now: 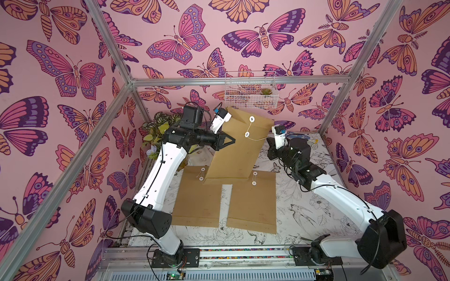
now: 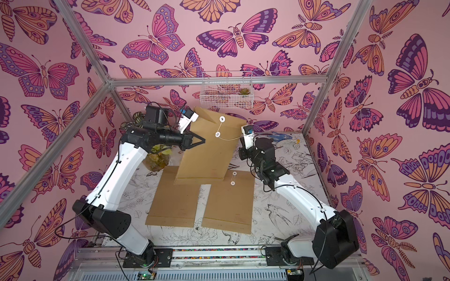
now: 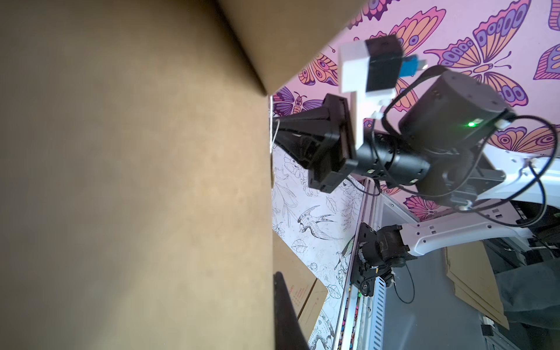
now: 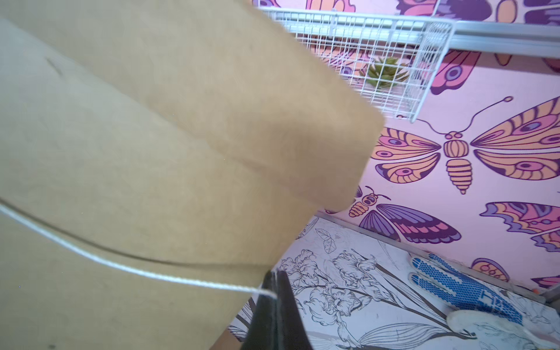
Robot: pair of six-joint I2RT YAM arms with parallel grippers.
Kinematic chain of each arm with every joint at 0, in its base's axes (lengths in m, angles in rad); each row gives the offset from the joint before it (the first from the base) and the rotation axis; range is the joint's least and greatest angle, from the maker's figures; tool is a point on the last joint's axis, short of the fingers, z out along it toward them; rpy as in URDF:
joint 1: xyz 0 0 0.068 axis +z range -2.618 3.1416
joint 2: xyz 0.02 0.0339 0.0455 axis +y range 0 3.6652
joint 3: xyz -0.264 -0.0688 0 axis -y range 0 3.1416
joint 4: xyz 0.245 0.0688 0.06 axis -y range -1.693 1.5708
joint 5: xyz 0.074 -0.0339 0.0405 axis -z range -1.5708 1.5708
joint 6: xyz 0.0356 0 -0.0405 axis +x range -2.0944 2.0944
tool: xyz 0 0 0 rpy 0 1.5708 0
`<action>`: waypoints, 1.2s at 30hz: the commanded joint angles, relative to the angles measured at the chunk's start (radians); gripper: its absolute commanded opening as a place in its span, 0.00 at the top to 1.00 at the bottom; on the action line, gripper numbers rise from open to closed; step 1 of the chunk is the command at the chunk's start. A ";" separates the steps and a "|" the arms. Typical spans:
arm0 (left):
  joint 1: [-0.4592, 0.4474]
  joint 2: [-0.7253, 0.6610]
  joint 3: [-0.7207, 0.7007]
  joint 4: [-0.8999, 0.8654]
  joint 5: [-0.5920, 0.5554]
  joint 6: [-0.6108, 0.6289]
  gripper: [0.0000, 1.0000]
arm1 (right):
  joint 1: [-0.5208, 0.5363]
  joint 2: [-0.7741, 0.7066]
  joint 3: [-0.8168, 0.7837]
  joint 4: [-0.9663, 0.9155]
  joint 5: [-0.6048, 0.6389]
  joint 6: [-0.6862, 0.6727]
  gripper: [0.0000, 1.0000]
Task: Close the mouth of the file bag
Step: Close the file bag.
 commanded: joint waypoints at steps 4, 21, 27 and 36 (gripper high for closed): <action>0.005 -0.017 -0.011 -0.006 0.033 0.000 1.00 | 0.008 -0.072 0.064 -0.095 0.043 -0.048 1.00; -0.040 -0.064 -0.125 0.015 0.103 0.012 1.00 | -0.016 0.019 0.319 -0.362 0.058 -0.171 1.00; -0.073 -0.087 -0.183 0.026 0.092 0.059 1.00 | -0.018 0.063 0.406 -0.491 0.014 -0.170 1.00; -0.125 -0.106 -0.251 0.024 0.034 0.150 1.00 | -0.018 0.089 0.470 -0.645 -0.034 -0.176 1.00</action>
